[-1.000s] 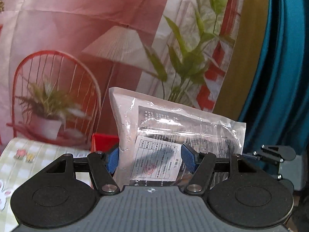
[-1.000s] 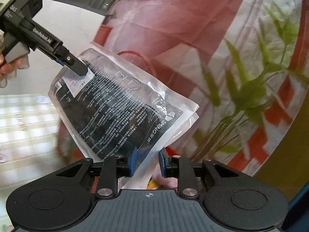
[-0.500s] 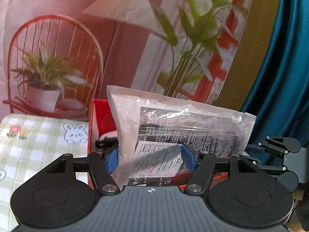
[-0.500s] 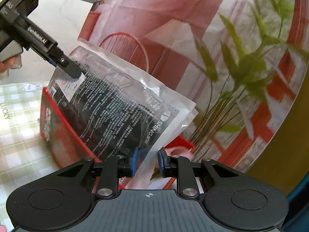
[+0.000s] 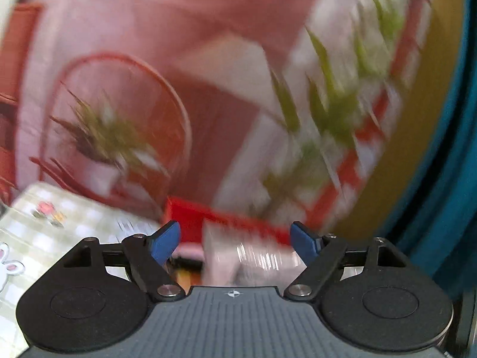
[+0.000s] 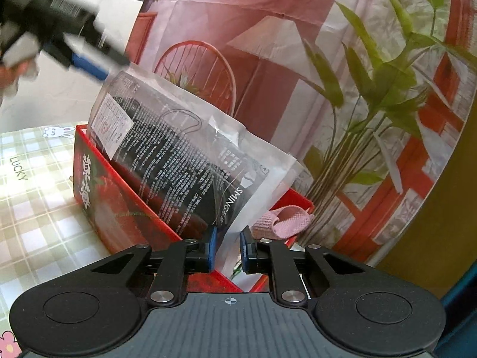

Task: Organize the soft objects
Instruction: 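Carry the plastic bag over the red box and lower it inside, then open both tools to release the plastic bag into the box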

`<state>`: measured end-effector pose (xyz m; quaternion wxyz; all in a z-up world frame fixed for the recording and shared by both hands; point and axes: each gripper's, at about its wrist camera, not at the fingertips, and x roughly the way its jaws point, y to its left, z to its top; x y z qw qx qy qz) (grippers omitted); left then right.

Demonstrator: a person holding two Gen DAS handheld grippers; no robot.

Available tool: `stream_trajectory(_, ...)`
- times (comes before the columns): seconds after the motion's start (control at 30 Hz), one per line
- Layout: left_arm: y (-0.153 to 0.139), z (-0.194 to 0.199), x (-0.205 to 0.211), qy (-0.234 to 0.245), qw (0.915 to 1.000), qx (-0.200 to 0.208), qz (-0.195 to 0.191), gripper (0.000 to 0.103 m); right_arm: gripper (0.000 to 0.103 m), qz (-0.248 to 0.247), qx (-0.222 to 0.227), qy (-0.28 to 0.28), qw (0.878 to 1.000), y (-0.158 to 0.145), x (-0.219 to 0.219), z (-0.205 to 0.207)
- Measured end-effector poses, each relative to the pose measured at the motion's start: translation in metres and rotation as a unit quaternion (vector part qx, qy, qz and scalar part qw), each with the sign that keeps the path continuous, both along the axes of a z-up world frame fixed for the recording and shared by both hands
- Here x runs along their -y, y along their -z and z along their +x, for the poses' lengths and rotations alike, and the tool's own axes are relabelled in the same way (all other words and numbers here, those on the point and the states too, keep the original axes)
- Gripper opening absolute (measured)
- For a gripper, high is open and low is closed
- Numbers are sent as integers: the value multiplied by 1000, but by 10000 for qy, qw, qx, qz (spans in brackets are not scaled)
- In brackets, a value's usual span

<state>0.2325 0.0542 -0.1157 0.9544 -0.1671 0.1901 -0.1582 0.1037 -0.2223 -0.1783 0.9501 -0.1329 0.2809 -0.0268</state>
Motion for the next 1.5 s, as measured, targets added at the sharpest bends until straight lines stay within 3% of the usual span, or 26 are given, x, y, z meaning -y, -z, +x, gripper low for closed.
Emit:
stream_trajectory(0.13, 3, 16, 12, -308, 9993, -179, 143, 68, 14, -27, -19, 16, 10000, 3, -1, -1)
stream_trajectory(0.27, 23, 23, 28, -223, 9977, -487, 422, 51, 14, -38, -12, 3, 10000, 2, -2, -3)
stream_trajectory(0.5, 47, 10, 29, -102, 9958, -553, 722, 47, 26, 338, 50, 173, 9993, -3, 6, -8)
stream_trajectory(0.63, 48, 8, 30, -74, 9957, -555, 741, 46, 41, 665, 390, 274, 9966, -21, 12, -13)
stream_trajectory(0.73, 48, 7, 32, -19, 9953, -508, 829, 45, 42, 839, 625, 357, 9939, -37, 15, -12)
stream_trajectory(0.83, 48, 9, 32, 10, 9948, -558, 849, 45, 38, 1127, 772, 392, 9898, -51, 22, -8)
stream_trajectory(0.87, 49, 11, 31, 29, 9945, -607, 851, 45, 29, 1226, 721, 403, 9890, -53, 25, -5)
stream_trajectory(1.0, 54, 12, 37, 179, 9915, -703, 1083, 40, 17, 1176, 383, 321, 9918, -52, 26, 9)
stream_trajectory(1.03, 56, 13, 38, 227, 9905, -741, 1135, 37, 7, 1143, 317, 346, 9923, -49, 25, 11)
stream_trajectory(1.33, 72, 23, 41, 414, 9842, -1126, 1302, 36, 4, 1164, -330, 414, 9918, -23, 20, 20)
stream_trajectory(1.5, 80, 25, 36, 391, 9839, -1280, 1182, 36, 4, 1152, -506, 393, 9913, -16, 14, 22)
